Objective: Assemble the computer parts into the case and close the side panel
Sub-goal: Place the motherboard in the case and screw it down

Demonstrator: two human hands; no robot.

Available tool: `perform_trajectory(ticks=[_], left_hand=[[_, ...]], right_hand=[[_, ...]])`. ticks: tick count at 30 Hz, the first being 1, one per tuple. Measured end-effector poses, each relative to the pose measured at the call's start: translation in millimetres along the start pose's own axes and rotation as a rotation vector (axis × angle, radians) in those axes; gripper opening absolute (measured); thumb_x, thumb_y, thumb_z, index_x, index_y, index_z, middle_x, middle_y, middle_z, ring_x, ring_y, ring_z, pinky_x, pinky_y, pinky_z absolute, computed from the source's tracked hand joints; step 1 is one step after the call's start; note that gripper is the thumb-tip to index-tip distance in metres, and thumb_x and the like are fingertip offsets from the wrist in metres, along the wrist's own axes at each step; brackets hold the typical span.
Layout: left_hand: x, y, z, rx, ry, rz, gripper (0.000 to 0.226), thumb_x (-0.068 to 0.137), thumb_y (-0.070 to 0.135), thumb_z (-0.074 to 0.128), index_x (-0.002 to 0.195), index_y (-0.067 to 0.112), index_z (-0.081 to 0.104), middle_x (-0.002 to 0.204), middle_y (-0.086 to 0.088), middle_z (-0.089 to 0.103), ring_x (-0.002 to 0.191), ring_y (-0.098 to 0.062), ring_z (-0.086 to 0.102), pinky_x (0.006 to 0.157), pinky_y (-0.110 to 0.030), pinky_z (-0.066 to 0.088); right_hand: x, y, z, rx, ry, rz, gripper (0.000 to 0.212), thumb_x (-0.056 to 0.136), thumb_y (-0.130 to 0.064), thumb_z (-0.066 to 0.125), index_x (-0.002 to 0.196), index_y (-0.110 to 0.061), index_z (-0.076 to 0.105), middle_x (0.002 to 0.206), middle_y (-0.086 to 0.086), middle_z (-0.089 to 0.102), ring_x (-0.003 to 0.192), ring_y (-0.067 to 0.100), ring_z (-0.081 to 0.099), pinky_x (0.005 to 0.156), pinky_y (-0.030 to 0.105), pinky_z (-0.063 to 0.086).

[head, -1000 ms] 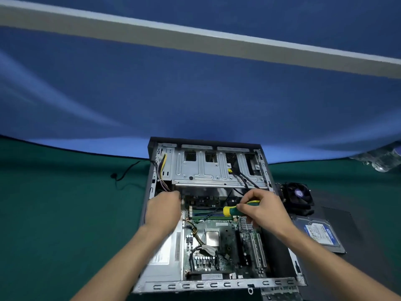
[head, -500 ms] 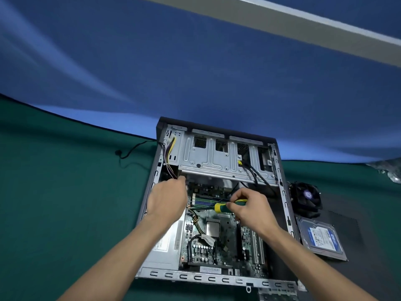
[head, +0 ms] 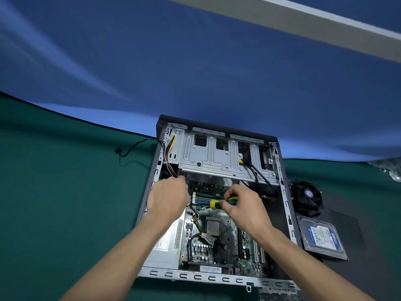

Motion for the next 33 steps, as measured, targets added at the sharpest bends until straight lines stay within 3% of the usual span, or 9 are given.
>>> perform_trajectory(ticks=[6,10,13,15,18,21,24,28,33], left_hand=[[0,-1,0,0.007,0.013,0.002,0.029,0.093,0.016,0.037,0.105,0.015,0.063,0.081,-0.003,0.069,0.067,-0.024,0.059,0.056,-0.030,0.036],[0,-1,0,0.009,0.019,-0.009,0.028,0.093,0.016,0.037,0.103,0.015,0.063,0.081,-0.004,0.069,0.068,-0.026,0.060,0.057,-0.030,0.036],[0,-1,0,-0.010,0.027,-0.015,0.027,0.093,0.018,0.037,0.103,0.015,0.062,0.084,-0.005,0.069,0.074,-0.028,0.062,0.058,-0.031,0.036],[0,-2,-1,-0.018,0.028,-0.023,0.026,0.092,0.018,0.038,0.100,0.015,0.062,0.082,-0.006,0.068,0.071,-0.027,0.060,0.057,-0.031,0.035],[-1,-2,-1,-0.010,0.033,-0.028,0.024,0.093,0.019,0.038,0.097,0.015,0.061,0.080,-0.005,0.067,0.065,-0.026,0.055,0.056,-0.031,0.033],[-1,-2,-3,-0.002,0.043,-0.036,0.022,0.093,0.018,0.038,0.093,0.016,0.060,0.077,-0.004,0.066,0.059,-0.023,0.045,0.055,-0.031,0.031],[-1,-2,-2,0.001,0.037,-0.031,0.022,0.093,0.019,0.037,0.091,0.017,0.059,0.077,-0.004,0.066,0.061,-0.025,0.051,0.055,-0.031,0.032],[-1,-2,-3,-0.016,0.040,-0.026,0.021,0.093,0.021,0.038,0.092,0.017,0.059,0.081,-0.005,0.067,0.073,-0.028,0.062,0.056,-0.032,0.032],[-3,-1,-5,-0.020,0.036,-0.030,0.022,0.093,0.020,0.038,0.096,0.016,0.060,0.082,-0.006,0.068,0.072,-0.028,0.062,0.056,-0.032,0.033]], right_hand=[[4,-31,-1,-0.172,-0.035,-0.072,0.013,0.087,-0.031,0.062,0.087,-0.022,0.053,0.091,-0.004,0.055,0.080,0.018,0.055,0.067,0.029,0.042],[13,-58,3,-0.316,-0.083,-0.097,0.021,0.086,-0.028,0.062,0.099,-0.013,0.056,0.100,0.006,0.059,0.084,0.024,0.054,0.068,0.030,0.040],[21,-74,6,-0.294,-0.223,-0.051,0.039,0.082,-0.029,0.063,0.114,-0.012,0.048,0.112,0.007,0.048,0.098,0.029,0.055,0.073,0.031,0.041],[24,-83,5,-0.212,-0.290,-0.042,0.043,0.082,-0.023,0.062,0.118,-0.013,0.042,0.116,0.007,0.042,0.100,0.031,0.054,0.077,0.034,0.044],[29,-93,-2,-0.280,-0.235,-0.143,0.033,0.084,-0.009,0.057,0.115,-0.009,0.046,0.112,0.013,0.050,0.097,0.034,0.055,0.075,0.036,0.046],[33,-98,-11,-0.439,-0.140,-0.193,0.024,0.093,-0.024,0.056,0.106,-0.005,0.052,0.102,0.015,0.061,0.086,0.031,0.056,0.068,0.035,0.043],[35,-96,-11,-0.593,-0.083,-0.186,0.036,0.097,-0.046,0.045,0.085,-0.012,0.048,0.096,0.013,0.065,0.077,0.029,0.053,0.063,0.032,0.036],[37,-88,-1,-0.413,-0.263,-0.116,0.045,0.093,-0.042,0.049,0.125,-0.012,0.038,0.119,0.013,0.055,0.102,0.033,0.057,0.076,0.036,0.041],[39,-88,-5,-0.420,-0.179,-0.100,0.044,0.099,-0.046,0.036,0.119,-0.008,0.048,0.112,0.015,0.062,0.100,0.033,0.058,0.073,0.035,0.038]])
Point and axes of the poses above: each hand's wrist, its own x-axis towards the middle knuckle, its own z-axis out of the palm, y = z × x, the point moved 6 cm from there along x, towards the middle knuckle
